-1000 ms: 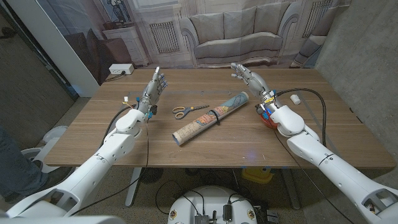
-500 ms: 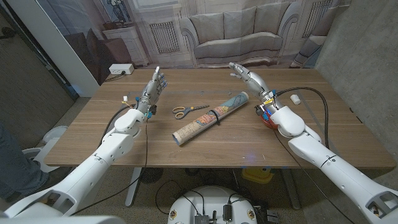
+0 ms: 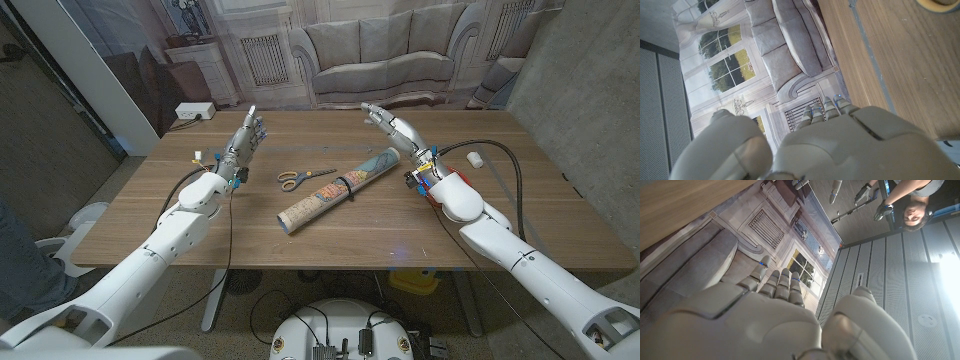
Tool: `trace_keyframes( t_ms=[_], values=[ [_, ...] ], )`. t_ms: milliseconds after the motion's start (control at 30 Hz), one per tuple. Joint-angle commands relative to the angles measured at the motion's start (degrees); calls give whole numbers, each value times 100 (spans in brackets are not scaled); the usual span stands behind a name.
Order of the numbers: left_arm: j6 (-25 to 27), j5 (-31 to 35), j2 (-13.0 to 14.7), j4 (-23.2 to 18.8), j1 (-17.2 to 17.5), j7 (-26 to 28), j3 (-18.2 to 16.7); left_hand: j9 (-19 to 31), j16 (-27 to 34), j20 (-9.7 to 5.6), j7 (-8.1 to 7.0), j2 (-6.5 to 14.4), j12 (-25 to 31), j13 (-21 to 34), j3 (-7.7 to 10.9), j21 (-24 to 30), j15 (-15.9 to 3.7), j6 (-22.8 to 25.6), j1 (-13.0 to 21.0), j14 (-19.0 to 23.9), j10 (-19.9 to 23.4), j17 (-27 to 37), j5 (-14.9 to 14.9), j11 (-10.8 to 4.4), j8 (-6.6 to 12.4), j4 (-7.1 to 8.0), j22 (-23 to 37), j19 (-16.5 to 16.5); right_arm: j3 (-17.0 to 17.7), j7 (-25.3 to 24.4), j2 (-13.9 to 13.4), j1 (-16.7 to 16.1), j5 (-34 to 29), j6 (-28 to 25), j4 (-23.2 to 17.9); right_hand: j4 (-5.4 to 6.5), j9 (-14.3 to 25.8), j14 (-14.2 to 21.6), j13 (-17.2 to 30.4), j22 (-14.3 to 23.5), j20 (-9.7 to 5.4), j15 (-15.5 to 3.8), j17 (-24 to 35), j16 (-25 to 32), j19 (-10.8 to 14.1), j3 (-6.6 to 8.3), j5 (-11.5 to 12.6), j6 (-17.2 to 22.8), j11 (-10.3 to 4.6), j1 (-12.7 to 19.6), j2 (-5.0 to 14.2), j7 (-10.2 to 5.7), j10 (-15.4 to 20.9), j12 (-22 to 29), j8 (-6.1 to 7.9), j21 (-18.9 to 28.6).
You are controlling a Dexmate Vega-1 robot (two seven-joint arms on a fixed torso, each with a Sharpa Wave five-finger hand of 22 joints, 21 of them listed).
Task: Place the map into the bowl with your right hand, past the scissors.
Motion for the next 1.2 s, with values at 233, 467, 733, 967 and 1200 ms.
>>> trace_keyframes(
  t_ms=[233,467,733,967,1200],
  values=[
    [-90,-97,94,-183,175,-50,-116,6,-26,-215,-1,2,-17,21,-68,14,-15,38,25,-11,28,22,22,-4,-24,-2,6,-29,37,-325,-91,-114,-594,-95,-271,-40,20,94,10,19,-384,-89,-1,20,108,24,59,58,-92,73,9,-85,49,27,30,-30],
    [-135,-92,89,-209,215,-43,-126,6,-31,-208,-5,6,-20,21,-74,12,-15,41,28,-17,33,22,23,-9,-27,-3,6,-28,53,-375,-161,-155,-716,-144,-351,-50,21,113,10,19,-399,-115,0,19,141,27,69,65,-125,93,23,-105,52,23,27,-47],
    [-200,-93,77,-271,339,20,-152,6,-34,-199,-5,13,-23,22,-83,10,-15,45,31,-18,36,23,23,-7,-31,-3,7,-29,39,-374,-234,-123,-869,-114,-380,-74,22,141,11,19,-417,-137,-3,20,183,36,83,80,-148,135,33,-137,65,22,28,-63],
    [-232,-88,106,-367,456,81,-190,7,-37,-195,-3,18,-28,22,-90,6,-14,54,34,-20,36,23,23,-7,-31,-3,8,-35,35,-399,-261,-114,-971,-123,-409,-105,23,171,11,18,-428,-154,-7,20,224,47,98,86,-206,187,38,-152,68,18,25,-80],
    [-245,-86,129,-427,519,102,-213,7,-37,-190,-6,22,-33,22,-98,5,-15,60,36,-16,31,23,22,-8,-33,-3,8,-34,53,-560,-232,-128,-1170,-64,-379,-172,25,237,12,17,-448,-201,-11,24,291,72,128,94,-229,299,45,-189,112,26,23,-110]
  ],
)
